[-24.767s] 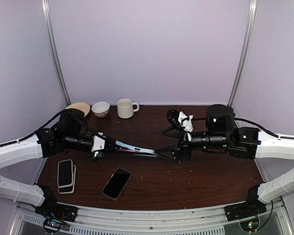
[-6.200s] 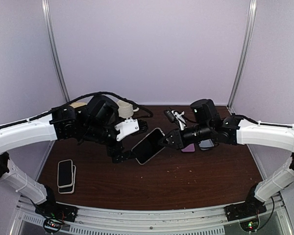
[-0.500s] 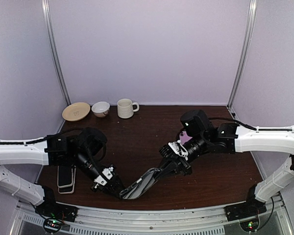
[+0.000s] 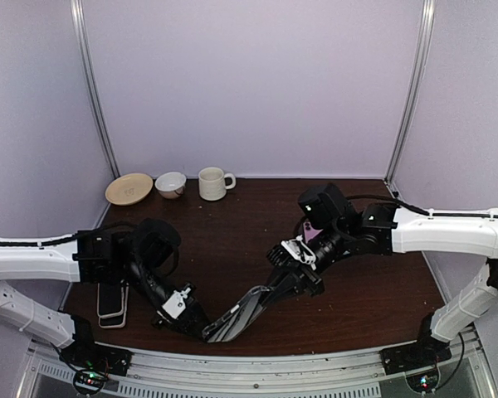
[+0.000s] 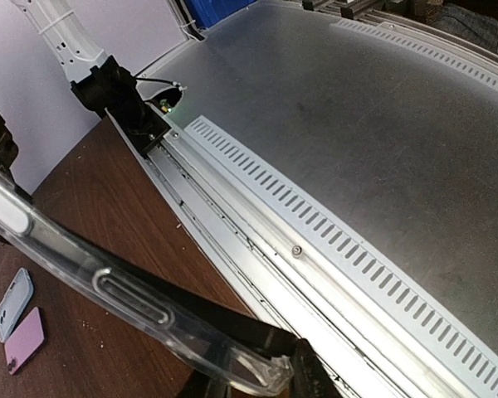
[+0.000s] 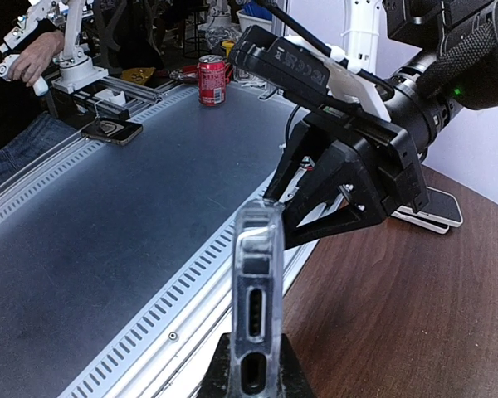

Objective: Take the phone out of the phone case
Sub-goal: Remove the top left corner of the phone from the phone case, then remove the phone from the bottom left corner of the phone case.

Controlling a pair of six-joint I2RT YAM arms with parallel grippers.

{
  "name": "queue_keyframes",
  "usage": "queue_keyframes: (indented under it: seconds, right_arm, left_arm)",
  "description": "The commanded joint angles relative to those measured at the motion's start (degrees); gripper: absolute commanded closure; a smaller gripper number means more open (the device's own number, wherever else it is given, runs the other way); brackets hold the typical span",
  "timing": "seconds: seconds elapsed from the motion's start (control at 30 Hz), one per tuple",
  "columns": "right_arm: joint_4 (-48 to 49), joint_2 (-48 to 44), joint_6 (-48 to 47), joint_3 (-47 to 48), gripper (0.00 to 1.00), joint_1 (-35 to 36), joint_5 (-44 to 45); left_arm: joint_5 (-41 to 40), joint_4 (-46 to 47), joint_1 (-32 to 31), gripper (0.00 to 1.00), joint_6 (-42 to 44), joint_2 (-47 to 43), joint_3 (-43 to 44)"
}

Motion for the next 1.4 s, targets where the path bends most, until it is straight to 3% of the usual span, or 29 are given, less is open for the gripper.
queue_keyframes:
  seconds: [0.0, 0.13, 0.23, 0.4, 0.7, 1.17, 1.37]
  right_arm:
    - [-0.3, -0.5, -2.2, 2.5, 1.00, 1.8, -9.5]
    - [-0.3, -1.0, -2.1, 2.5, 1.00, 2.3, -9.7]
    - [0.7, -1.8, -1.7, 1.9, 1.00, 2.4, -8.3]
    - [6.9, -4.6, 1.6, -1.4, 1.00, 2.2, -0.5]
    - [20.6, -12.2, 9.8, -10.4, 1.00, 0.5, 11.4]
    - [31.2, -20.1, 19.4, -15.5, 1.00, -1.1, 28.7]
    - [40.2, -22.3, 21.5, -17.6, 1.00, -1.1, 35.5]
  left_arm:
    - [-3.8, 5.2, 0.2, 0.89, 1.9, -1.3, -1.2]
    - [-8.4, 7.7, 0.2, 0.88, 0.7, -1.6, -1.5]
    - [-11.1, 8.7, 0.2, 0.83, 0.1, -1.7, -1.4]
    - [-12.5, 9.0, 0.2, 0.65, 0.0, -2.5, -1.6]
    - [-25.1, 11.5, 1.9, 0.55, -1.7, -5.2, -2.2]
    - [-21.6, 24.2, 18.4, 0.49, -13.0, -12.0, -3.2]
    - [-14.1, 28.5, 25.0, 0.49, -21.8, -12.5, -2.8]
